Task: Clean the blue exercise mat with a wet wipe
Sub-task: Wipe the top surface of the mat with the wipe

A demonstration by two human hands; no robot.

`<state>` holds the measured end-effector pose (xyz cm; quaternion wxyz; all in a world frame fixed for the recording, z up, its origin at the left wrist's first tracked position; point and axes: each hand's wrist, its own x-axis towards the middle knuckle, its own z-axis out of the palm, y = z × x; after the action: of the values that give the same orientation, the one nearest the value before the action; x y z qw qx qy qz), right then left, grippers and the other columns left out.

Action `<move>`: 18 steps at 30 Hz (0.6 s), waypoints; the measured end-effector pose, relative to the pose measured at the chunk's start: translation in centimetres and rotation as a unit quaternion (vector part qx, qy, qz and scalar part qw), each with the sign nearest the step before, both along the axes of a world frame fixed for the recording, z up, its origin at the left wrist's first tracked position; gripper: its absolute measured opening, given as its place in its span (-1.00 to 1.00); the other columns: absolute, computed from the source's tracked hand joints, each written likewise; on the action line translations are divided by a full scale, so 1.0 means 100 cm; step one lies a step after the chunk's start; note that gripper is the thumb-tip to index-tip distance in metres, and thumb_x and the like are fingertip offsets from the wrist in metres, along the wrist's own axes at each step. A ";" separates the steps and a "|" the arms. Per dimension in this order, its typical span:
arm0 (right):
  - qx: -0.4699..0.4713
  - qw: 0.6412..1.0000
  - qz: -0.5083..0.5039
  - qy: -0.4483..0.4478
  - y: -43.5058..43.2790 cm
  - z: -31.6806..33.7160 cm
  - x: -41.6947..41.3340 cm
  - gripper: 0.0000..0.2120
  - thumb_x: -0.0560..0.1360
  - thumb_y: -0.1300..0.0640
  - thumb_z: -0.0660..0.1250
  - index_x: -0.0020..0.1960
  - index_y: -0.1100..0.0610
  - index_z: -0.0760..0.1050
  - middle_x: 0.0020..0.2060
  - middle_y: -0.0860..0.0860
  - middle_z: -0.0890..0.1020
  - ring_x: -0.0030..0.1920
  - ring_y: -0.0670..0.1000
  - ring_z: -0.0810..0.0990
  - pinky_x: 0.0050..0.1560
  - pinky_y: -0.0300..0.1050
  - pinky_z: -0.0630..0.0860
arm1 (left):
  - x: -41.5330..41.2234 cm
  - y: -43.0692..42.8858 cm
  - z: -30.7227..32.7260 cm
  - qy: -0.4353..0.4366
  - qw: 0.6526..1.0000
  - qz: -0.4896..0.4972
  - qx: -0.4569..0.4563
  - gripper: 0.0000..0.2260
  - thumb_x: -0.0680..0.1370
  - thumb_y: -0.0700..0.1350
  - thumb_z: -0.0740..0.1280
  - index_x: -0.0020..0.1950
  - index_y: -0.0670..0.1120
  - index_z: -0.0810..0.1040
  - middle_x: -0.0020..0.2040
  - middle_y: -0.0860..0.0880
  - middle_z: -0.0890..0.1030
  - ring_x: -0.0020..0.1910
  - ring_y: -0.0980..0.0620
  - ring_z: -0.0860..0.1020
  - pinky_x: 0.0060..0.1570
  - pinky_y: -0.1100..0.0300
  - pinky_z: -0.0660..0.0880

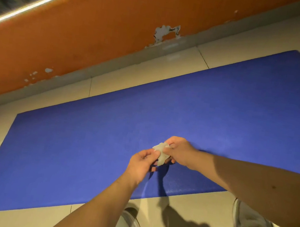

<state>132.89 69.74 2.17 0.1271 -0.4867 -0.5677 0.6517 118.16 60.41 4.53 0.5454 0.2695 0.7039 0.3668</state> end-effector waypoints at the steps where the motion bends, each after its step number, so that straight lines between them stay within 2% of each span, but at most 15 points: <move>1: 0.001 1.000 -0.006 -0.005 -0.004 0.004 0.000 -0.96 0.57 0.23 0.33 -0.03 0.15 0.48 -0.24 0.14 0.65 -0.34 0.01 0.62 -0.28 -0.06 0.48 | 0.000 0.000 0.002 0.013 1.000 0.001 0.001 -0.80 0.59 -0.15 0.40 0.13 -0.25 0.61 -0.08 -0.21 0.69 -0.15 -0.08 0.63 -0.01 0.03 0.62; 4: 0.003 0.998 -0.052 -0.035 -0.014 0.009 0.003 -0.85 0.54 0.14 0.39 -0.03 0.12 0.42 -0.23 0.11 0.62 -0.41 0.00 0.59 -0.34 -0.11 0.43 | 0.001 -0.001 0.010 0.065 0.998 0.007 0.000 -0.84 0.54 -0.22 0.43 0.07 -0.25 0.58 -0.24 -0.18 0.64 -0.26 -0.08 0.56 -0.14 0.08 0.56; 6: 0.025 0.992 -0.080 -0.091 -0.020 0.016 0.006 -0.75 0.52 0.05 0.44 -0.03 0.09 0.37 -0.17 0.08 0.57 -0.29 0.06 0.60 -0.31 -0.12 0.43 | 0.000 -0.002 0.016 0.094 0.996 0.001 0.008 -0.87 0.52 -0.23 0.45 0.00 -0.24 0.57 -0.31 -0.12 0.59 -0.30 -0.06 0.53 -0.17 0.08 0.55; 8: 0.043 0.984 -0.094 -0.144 -0.024 0.029 0.007 -0.73 0.49 0.02 0.45 -0.08 0.08 0.36 -0.22 0.03 0.54 -0.25 0.07 0.55 -0.28 -0.12 0.41 | 0.001 -0.003 0.025 0.123 0.992 -0.008 0.023 -0.91 0.51 -0.25 0.44 -0.08 -0.22 0.55 -0.32 -0.10 0.51 -0.33 -0.03 0.46 -0.23 0.12 0.51; 10: 0.005 0.988 -0.108 -0.114 -0.027 0.045 0.004 -0.77 0.49 0.14 0.40 -0.23 0.09 0.37 -0.45 0.02 0.52 -0.44 0.03 0.48 -0.38 -0.20 0.42 | 0.002 -0.005 0.036 0.149 0.988 -0.022 0.041 -0.91 0.51 -0.26 0.43 -0.13 -0.18 0.53 -0.35 -0.05 0.47 -0.40 0.04 0.40 -0.35 0.22 0.43; 12: -0.056 0.988 -0.125 -0.069 -0.030 0.063 -0.003 -0.81 0.48 0.26 0.35 -0.28 0.14 0.43 -0.51 0.04 0.53 -0.52 0.02 0.52 -0.45 -0.27 0.47 | 0.002 -0.007 0.048 0.161 0.984 -0.037 0.066 -0.87 0.51 -0.27 0.42 -0.17 -0.17 0.50 -0.41 0.04 0.45 -0.50 0.14 0.35 -0.45 0.32 0.34; 14: -0.117 0.981 -0.154 0.008 -0.036 0.081 -0.012 -0.94 0.50 0.29 0.34 -0.14 0.21 0.57 -0.30 0.11 0.66 -0.33 0.08 0.68 -0.22 -0.10 0.67 | 0.002 -0.012 0.061 0.158 0.982 -0.047 0.089 -0.86 0.52 -0.27 0.42 -0.19 -0.17 0.50 -0.42 0.05 0.48 -0.52 0.18 0.36 -0.47 0.36 0.32; 15: -0.138 0.976 -0.167 0.034 -0.039 0.090 -0.015 -0.94 0.53 0.29 0.35 -0.05 0.23 0.60 -0.17 0.14 0.70 -0.22 0.11 0.72 -0.14 -0.01 0.70 | 0.001 -0.015 0.068 0.152 0.982 -0.050 0.100 -0.87 0.53 -0.27 0.42 -0.17 -0.19 0.51 -0.40 0.02 0.52 -0.50 0.17 0.39 -0.46 0.36 0.33; 16: -0.150 0.972 -0.174 0.044 -0.041 0.099 -0.018 -0.91 0.54 0.28 0.35 0.02 0.24 0.60 -0.08 0.15 0.71 -0.15 0.12 0.73 -0.15 -0.01 0.69 | -0.001 -0.018 0.076 0.147 0.982 -0.055 0.109 -0.89 0.53 -0.27 0.42 -0.15 -0.21 0.52 -0.38 -0.01 0.54 -0.49 0.15 0.41 -0.45 0.35 0.34; 18: -0.155 0.972 -0.174 0.041 -0.045 0.117 -0.022 -0.86 0.55 0.30 0.34 0.10 0.26 0.59 -0.02 0.15 0.71 -0.12 0.12 0.74 -0.23 -0.05 0.67 | -0.005 -0.025 0.091 0.141 0.979 -0.068 0.131 -0.90 0.52 -0.28 0.44 -0.14 -0.22 0.53 -0.38 -0.01 0.57 -0.49 0.16 0.45 -0.44 0.33 0.37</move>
<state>130.67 65.20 13.89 0.1843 -0.5646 -0.3607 0.7191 117.63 57.96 13.63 0.4242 0.4349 0.6999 0.3755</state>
